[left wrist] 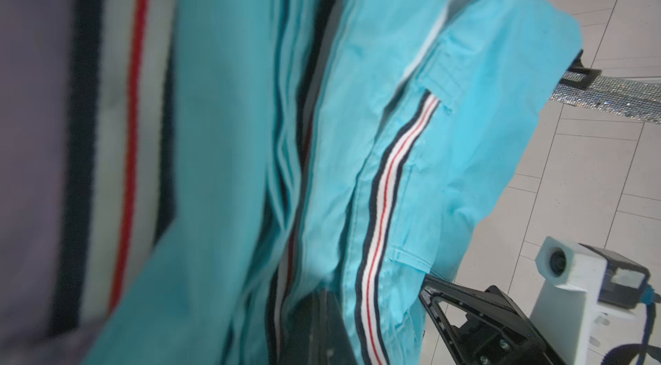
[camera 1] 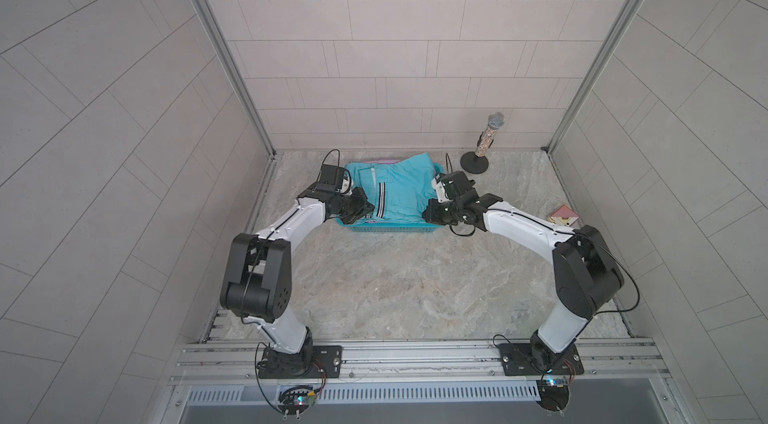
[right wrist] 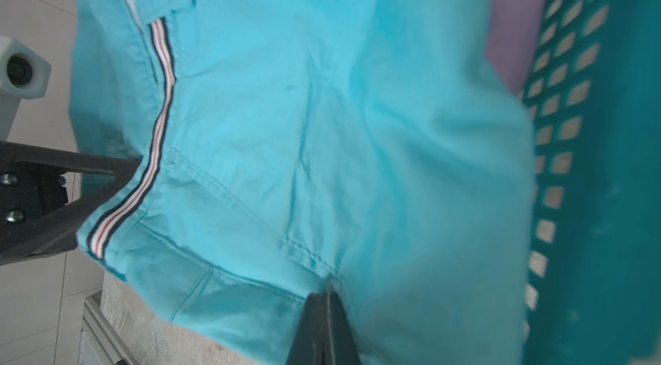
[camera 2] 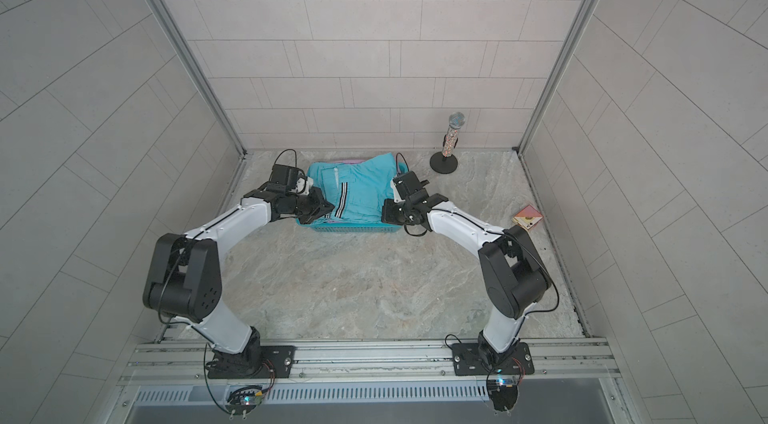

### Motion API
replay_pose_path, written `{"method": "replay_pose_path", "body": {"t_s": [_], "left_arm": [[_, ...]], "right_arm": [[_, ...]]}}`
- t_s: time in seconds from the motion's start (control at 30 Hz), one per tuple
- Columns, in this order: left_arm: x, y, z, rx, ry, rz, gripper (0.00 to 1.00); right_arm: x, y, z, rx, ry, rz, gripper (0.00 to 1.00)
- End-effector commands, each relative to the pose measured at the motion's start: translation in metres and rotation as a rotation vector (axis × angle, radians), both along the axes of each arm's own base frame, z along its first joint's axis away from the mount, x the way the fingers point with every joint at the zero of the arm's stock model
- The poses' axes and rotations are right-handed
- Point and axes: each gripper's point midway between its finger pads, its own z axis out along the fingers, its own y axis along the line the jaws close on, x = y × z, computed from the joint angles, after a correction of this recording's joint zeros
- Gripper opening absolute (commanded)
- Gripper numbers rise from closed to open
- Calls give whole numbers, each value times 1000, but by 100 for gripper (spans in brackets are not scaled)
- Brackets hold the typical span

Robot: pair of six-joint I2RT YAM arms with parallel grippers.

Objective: Put the folded long pants in the basket
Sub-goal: Place the long pant in the basket.

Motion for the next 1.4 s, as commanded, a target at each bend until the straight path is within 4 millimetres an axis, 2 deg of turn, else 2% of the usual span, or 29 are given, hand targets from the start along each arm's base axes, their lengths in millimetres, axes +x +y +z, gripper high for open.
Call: {"method": "replay_pose_path", "body": {"t_s": [0.0,0.1,0.2,0.27,0.4,0.5,0.6,0.67,0.77,0.83,0.87,0.93,0.97,1.0,1.07,1.1,1.13,1.2,1.27,1.37], "left_arm": [[8,14,81,35,-174,56,0],[25,17,114,48,-248,64,0],[50,5,117,26,-244,22,0],[71,-2,108,10,-229,4,0],[115,-10,66,40,-163,-30,0],[126,-14,30,67,-51,-85,0],[129,-16,3,74,-7,-93,0],[131,-11,-9,102,-6,-82,0],[134,-4,-18,123,-1,-77,0],[139,-6,-11,104,-13,-70,0],[142,-8,0,93,-35,-74,0],[146,-10,29,80,-89,-71,0],[146,-11,51,79,-133,-69,2],[144,-9,75,83,-183,-65,16],[135,-3,120,112,-285,-50,53],[127,4,142,139,-341,-32,66],[119,10,157,167,-383,-14,74],[101,34,180,253,-477,73,87],[86,63,181,320,-533,193,100],[67,112,160,404,-586,423,100]], "right_arm": [[4,-3,73,32,-144,-14,1],[25,-1,100,48,-212,-26,0],[56,3,100,54,-217,-44,0],[80,9,90,52,-210,-52,0],[128,13,57,15,-196,-89,0],[153,6,23,-27,-158,-126,0],[164,-4,-12,-67,-109,-155,0],[166,-10,-30,-102,-86,-158,0],[164,-19,-38,-118,-52,-158,0],[161,-24,-29,-115,-54,-164,0],[159,-25,-16,-106,-70,-163,0],[154,-26,16,-88,-119,-157,0],[150,-28,38,-75,-153,-157,0],[144,-31,62,-64,-197,-158,0],[132,-39,101,-58,-282,-159,1],[123,-45,118,-59,-333,-159,8],[114,-50,133,-57,-380,-150,17],[89,-60,156,-48,-516,-117,44],[71,-90,167,-85,-645,-219,70],[41,-142,148,-237,-788,-378,92]]}}
